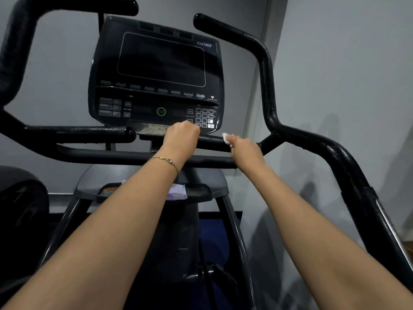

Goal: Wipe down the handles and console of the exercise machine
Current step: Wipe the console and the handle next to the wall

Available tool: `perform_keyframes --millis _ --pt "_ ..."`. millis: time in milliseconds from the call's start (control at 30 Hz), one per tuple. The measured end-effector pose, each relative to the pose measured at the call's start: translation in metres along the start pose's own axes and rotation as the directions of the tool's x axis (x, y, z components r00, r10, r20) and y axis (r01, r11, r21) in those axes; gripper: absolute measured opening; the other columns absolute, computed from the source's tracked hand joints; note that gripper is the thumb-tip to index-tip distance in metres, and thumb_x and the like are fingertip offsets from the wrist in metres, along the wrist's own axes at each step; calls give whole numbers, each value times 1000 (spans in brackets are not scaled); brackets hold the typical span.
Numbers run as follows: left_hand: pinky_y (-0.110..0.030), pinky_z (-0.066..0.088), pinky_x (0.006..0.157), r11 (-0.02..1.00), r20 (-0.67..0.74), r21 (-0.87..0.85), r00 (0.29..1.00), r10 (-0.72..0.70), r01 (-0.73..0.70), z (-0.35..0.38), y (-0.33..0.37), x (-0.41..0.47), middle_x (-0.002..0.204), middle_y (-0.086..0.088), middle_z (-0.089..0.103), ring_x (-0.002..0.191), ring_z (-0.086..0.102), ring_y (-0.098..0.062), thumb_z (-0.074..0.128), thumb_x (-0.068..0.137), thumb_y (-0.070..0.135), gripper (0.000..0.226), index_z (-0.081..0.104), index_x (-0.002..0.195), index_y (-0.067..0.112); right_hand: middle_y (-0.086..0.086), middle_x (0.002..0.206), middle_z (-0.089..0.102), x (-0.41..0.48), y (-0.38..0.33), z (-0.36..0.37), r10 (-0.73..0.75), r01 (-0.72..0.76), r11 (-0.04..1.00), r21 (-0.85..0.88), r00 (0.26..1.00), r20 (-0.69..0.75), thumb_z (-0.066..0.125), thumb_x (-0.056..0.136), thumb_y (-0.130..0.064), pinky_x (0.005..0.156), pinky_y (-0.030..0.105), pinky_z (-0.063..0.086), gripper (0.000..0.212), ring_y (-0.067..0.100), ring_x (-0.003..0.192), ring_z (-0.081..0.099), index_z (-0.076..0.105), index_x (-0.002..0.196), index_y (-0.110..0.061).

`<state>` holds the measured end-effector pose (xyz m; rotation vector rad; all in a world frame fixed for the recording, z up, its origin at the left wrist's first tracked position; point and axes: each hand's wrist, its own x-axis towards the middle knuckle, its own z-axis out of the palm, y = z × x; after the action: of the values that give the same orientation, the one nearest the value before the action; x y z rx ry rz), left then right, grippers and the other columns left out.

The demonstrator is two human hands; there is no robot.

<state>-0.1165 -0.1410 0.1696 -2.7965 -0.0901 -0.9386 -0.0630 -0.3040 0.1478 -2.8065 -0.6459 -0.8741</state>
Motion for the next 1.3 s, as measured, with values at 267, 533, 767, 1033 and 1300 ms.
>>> perform_keyframes --millis 267,533,767,1033,1300 --pt "-32 42 65 998 17 40 999 -42 42 3 1 5 99 -14 64 94 62 -34 53 90 1 22 64 107 8 12 117 54 -2 3 2 10 -10 999 44 1000 -7 35 84 12 82 36 42 45 30 109 51 45 124 -6" --pt "-33 42 64 997 41 38 997 -67 65 -1 6 5 95 -13 63 91 63 -33 53 89 0 21 65 105 8 10 125 51 -7 28 5 47 -48 996 69 999 9 35 81 14 83 35 41 56 27 117 46 39 132 -9" --pt "-34 43 66 998 85 47 995 -50 46 -8 5 4 98 -14 62 93 62 -34 54 89 1 24 65 109 8 6 141 37 -22 21 17 50 -40 987 155 997 -58 36 85 13 90 34 45 66 21 136 29 23 145 -11" --pt "-32 45 68 994 229 -12 968 106 -107 -42 3 28 100 -10 61 85 58 -27 65 84 14 11 62 93 9 13 121 61 10 16 -6 25 -31 992 120 998 51 34 87 7 84 36 46 53 33 106 58 50 130 -19" --pt "-33 50 70 983 431 -125 885 175 -133 -60 -8 53 73 -2 60 69 58 -20 73 80 27 26 57 66 11 13 109 67 37 38 -13 114 -136 986 94 971 211 38 93 -10 80 36 50 39 32 96 61 62 120 -27"
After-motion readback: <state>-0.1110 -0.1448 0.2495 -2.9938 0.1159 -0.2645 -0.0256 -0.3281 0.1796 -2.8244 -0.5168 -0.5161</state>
